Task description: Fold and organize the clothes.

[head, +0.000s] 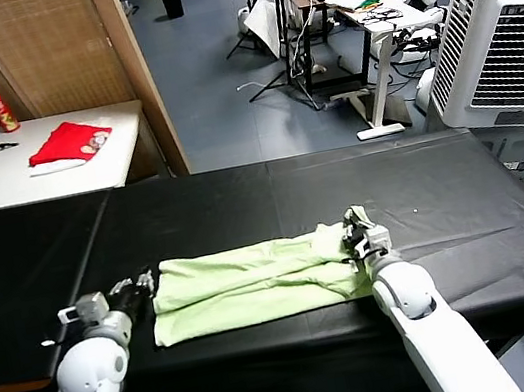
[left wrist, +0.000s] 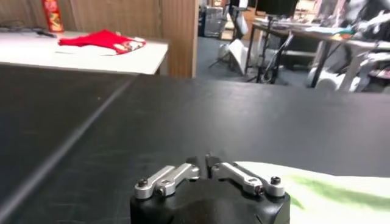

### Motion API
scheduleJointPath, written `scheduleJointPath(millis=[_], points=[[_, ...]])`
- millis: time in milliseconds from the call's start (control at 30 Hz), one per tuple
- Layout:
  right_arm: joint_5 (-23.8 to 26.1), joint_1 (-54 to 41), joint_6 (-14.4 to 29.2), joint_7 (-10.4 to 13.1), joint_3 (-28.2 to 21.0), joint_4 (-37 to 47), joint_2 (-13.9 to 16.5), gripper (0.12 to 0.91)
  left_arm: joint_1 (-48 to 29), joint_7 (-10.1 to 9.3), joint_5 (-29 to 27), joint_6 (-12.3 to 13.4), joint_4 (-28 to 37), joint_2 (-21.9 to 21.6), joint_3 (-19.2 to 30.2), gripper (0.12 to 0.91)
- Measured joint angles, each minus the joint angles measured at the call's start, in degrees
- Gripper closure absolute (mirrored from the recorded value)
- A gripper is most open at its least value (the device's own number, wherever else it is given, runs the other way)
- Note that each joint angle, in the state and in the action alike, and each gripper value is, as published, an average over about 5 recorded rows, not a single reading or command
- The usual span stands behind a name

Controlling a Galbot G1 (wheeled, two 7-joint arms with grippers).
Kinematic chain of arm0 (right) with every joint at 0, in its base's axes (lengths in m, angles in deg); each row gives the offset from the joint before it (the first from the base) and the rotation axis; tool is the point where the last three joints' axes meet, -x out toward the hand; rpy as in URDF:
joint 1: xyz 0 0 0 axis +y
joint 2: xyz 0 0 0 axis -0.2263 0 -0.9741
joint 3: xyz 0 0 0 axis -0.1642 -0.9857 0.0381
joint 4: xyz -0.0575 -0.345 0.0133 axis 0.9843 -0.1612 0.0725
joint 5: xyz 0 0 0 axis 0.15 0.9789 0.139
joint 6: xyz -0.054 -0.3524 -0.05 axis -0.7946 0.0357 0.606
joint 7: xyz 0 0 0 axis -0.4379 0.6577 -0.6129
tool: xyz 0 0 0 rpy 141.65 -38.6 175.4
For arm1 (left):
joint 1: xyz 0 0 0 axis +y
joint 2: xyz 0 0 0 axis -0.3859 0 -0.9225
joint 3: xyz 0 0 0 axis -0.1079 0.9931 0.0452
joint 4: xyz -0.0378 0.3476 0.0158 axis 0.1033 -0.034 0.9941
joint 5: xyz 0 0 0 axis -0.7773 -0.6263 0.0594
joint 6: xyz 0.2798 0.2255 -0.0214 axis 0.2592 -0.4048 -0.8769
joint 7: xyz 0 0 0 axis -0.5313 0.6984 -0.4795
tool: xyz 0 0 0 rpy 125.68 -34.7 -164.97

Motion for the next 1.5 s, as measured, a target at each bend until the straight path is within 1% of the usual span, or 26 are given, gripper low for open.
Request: scheduleJointPath(millis=[33, 67, 133, 167, 267, 467, 500, 567, 600, 700, 733, 800, 833, 933, 967, 1033, 1133, 1200, 1367, 1400, 1467, 1500], points=[[0.0, 0.0, -0.1, 0.0, 0.0, -0.1, 0.0, 0.833, -0.1, 0.0, 1.1, -0.3, 0.1, 0.2, 0.0, 0.43], [-0.1, 0.1, -0.2, 0.0, 0.0, -0.2, 0.0, 0.836, -0.2, 0.02, 2.1, -0.5, 0.2, 0.4, 0.0, 0.38], [-0.1, 0.2, -0.2, -0.1, 0.0, -0.3, 0.1, 0.843, -0.4, 0.06, 3.9, -0.8, 0.4, 0.8, 0.1, 0.294], [-0.1, 0.2, -0.3, -0.1, 0.0, -0.3, 0.1, 0.852, -0.4, 0.08, 4.7, -0.9, 0.5, 1.0, 0.2, 0.266], [-0.1, 0.3, -0.3, -0.2, 0.1, -0.4, 0.0, 0.88, -0.6, 0.1, 5.6, -0.9, 0.5, 1.6, 0.4, 0.236], [-0.1, 0.5, -0.3, -0.5, 0.2, -0.4, -0.3, 0.9, -1.1, 0.43, 3.9, -0.5, 1.1, 2.4, 1.2, 0.236], [-0.1, 0.5, -0.3, -0.6, 0.3, -0.4, -0.3, 0.9, -1.2, 0.48, 3.4, -0.3, 1.3, 2.6, 1.4, 0.244], [-0.1, 0.5, -0.3, -0.6, 0.3, -0.5, -0.3, 0.9, -1.4, 0.43, 2.5, 0.0, 1.8, 2.9, 1.6, 0.288], [0.0, 0.5, -0.3, -0.6, 0.3, -0.5, -0.3, 0.9, -1.5, 0.37, 2.2, 0.3, 2.0, 3.0, 1.6, 0.324], [0.1, 0.5, -0.2, -0.7, 0.3, -0.4, -0.4, 0.9, -1.7, 0.19, 1.6, 1.0, 2.4, 3.2, 1.7, 0.475], [0.1, 0.5, -0.2, -0.7, 0.3, -0.3, -0.4, 0.9, -1.7, 0.15, 1.4, 1.2, 2.5, 3.3, 1.8, 0.542], [0.3, 0.5, -0.1, -0.7, 0.4, -0.3, -0.5, 0.9, -1.6, 0.01, 0.6, 1.7, 2.5, 3.4, 1.8, 0.643], [0.3, 0.5, 0.0, -0.6, 0.4, -0.2, -0.6, 0.9, -1.6, -0.08, -0.1, 2.0, 2.5, 3.5, 1.8, 0.71], [0.5, 0.7, 0.4, -0.1, 0.7, 0.0, -1.0, 0.9, -1.4, -0.61, -3.2, 3.4, 2.6, 3.7, 2.1, 0.851], [0.5, 0.8, 0.5, 0.2, 0.8, 0.0, -1.1, 0.9, -1.3, -0.77, -4.4, 3.9, 2.6, 3.8, 2.3, 0.878], [0.5, 1.0, 0.7, 1.1, 1.0, 0.1, -1.4, 0.9, -1.2, -1.0, -6.9, 5.0, 2.6, 3.8, 2.6, 0.901], [0.6, 1.3, 1.0, 2.6, 1.3, 0.2, -1.9, 0.9, -1.2, -1.21, -10.1, 6.2, 2.8, 4.0, 3.0, 0.902], [0.6, 1.5, 1.2, 3.2, 1.5, 0.2, -2.4, 0.9, -1.3, -1.22, -11.7, 6.8, 2.9, 4.0, 3.1, 0.902], [0.6, 2.1, 1.4, 3.0, 2.0, -0.1, -3.0, 0.9, -1.8, -0.96, -13.8, 7.2, 3.1, 4.0, 3.6, 0.902], [0.5, 2.3, 1.4, 2.8, 2.2, -0.3, -3.0, 0.899, -1.9, -0.87, -13.9, 7.2, 3.1, 4.0, 3.7, 0.893], [0.3, 2.6, 1.3, 2.3, 2.5, -0.9, -2.7, 0.872, -1.9, -0.69, -13.9, 7.2, 3.1, 3.9, 3.7, 0.844], [0.1, 2.8, 1.3, 1.9, 2.7, -1.3, -2.5, 0.842, -1.9, -0.62, -13.9, 7.3, 2.9, 3.8, 3.7, 0.802]])
